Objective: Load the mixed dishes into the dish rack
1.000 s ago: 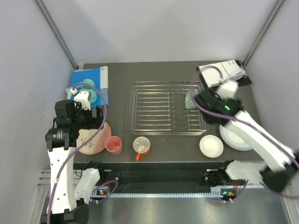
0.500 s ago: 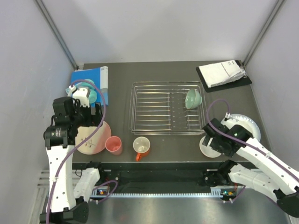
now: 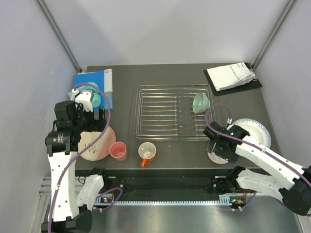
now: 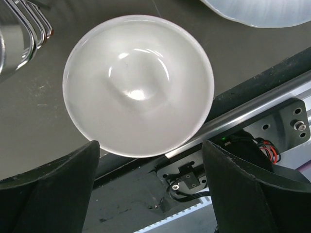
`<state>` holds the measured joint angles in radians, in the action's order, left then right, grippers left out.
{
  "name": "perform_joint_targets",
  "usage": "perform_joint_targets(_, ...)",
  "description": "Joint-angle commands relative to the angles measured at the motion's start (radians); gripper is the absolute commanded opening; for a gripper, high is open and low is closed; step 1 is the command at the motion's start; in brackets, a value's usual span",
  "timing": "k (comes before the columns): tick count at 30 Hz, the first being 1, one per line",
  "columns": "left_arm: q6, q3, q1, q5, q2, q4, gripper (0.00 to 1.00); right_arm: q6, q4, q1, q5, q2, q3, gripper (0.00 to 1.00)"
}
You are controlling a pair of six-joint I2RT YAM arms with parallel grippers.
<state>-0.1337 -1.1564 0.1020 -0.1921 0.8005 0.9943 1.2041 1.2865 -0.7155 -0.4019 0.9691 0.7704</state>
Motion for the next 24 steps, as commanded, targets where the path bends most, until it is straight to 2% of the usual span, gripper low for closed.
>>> perform_joint_targets(1, -0.027, 0.0, 0.002, 0.019, -0.026, -0.052, 0.99, -0.057, -0.099, -0.009, 0.029, 0.037, -0.002, 0.85)
perform_joint_targets(8, -0.023, 0.024, 0.002, 0.011, -0.044, -0.056, 0.99, -0.11, -0.121, -0.111, -0.061, 0.132, 0.11, 0.85)
perform_joint_targets(15, -0.033, 0.032, 0.004, 0.033, -0.064, -0.054, 0.99, -0.163, -0.184, -0.134, -0.089, 0.249, 0.063, 0.84)
perform_joint_targets(18, -0.041, 0.04, 0.004, 0.043, -0.072, -0.059, 0.99, -0.17, -0.211, -0.148, -0.11, 0.298, 0.038, 0.77)
perform_joint_targets(19, -0.04, 0.043, 0.002, 0.046, -0.073, -0.057, 0.99, -0.175, -0.226, -0.159, -0.112, 0.307, 0.035, 0.68)
perform_joint_targets(22, -0.04, 0.043, 0.002, 0.048, -0.072, -0.059, 0.99, -0.187, -0.26, -0.185, -0.121, 0.341, 0.017, 0.53)
perform_joint_targets(24, -0.041, 0.04, 0.002, 0.049, -0.07, -0.062, 0.99, -0.186, -0.266, -0.196, -0.132, 0.373, 0.001, 0.5)
